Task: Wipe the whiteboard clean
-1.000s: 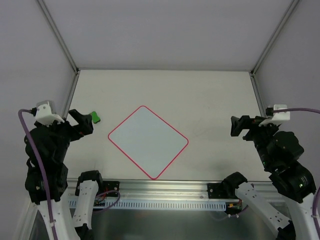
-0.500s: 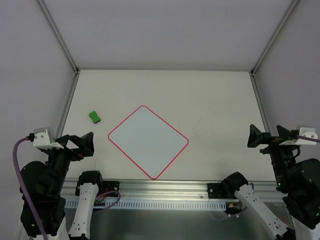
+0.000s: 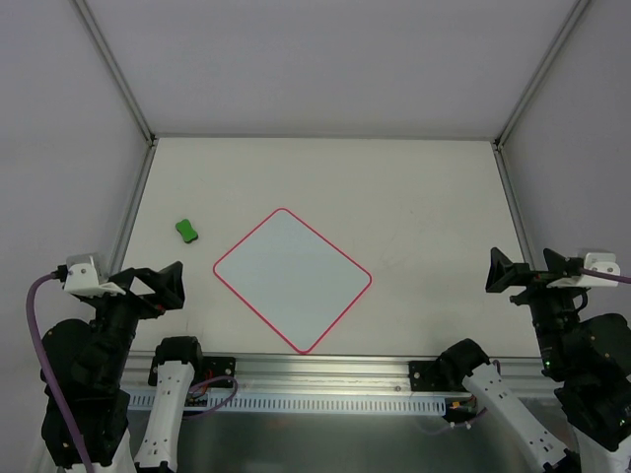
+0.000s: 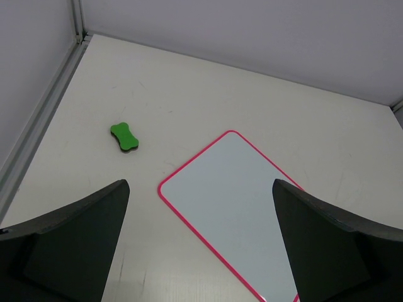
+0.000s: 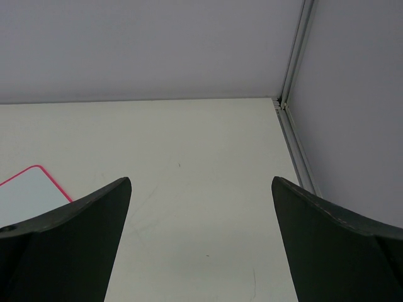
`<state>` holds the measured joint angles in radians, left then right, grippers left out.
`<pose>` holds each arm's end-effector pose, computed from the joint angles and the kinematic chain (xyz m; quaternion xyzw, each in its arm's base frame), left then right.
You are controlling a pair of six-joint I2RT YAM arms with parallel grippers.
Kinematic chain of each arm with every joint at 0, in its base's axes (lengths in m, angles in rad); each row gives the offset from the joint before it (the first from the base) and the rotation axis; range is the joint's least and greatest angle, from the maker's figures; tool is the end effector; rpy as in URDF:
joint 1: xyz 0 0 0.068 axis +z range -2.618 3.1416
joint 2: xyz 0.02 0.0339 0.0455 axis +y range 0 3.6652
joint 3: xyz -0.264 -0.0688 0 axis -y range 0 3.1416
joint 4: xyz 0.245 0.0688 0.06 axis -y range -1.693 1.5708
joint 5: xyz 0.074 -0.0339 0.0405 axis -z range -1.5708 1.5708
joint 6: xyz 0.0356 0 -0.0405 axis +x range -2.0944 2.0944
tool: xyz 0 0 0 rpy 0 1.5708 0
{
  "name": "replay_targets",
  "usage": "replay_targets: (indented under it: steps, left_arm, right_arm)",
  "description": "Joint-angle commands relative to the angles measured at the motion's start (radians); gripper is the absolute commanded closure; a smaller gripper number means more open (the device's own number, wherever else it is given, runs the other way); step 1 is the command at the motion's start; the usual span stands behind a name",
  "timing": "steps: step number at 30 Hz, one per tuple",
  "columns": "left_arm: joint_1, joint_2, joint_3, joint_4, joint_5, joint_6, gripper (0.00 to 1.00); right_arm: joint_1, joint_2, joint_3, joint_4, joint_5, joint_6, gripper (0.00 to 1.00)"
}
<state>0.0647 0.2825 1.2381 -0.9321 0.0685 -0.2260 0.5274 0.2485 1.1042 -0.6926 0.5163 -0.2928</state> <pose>-0.0314 -0.0045 0.4244 -0.0769 0.6945 -0.0814 0.7107 -0.0058 -0.0237 0.4198 -0.0710 0.6514 -0.0778 0.7514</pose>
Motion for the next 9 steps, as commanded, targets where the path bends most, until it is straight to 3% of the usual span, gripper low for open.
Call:
replay_targets:
  steps: [1,9]
  left_arm:
    - [-0.008,-0.014,-0.011,0.001,-0.021,0.005,0.01]
    - [-0.008,-0.009,-0.023,0.001,-0.029,-0.007,0.01]
  right_arm:
    - [-0.001,0.003,-0.006,0.045,0.001,-0.009,0.01]
    - [-0.001,0.011,-0.017,0.064,-0.015,0.000,0.01]
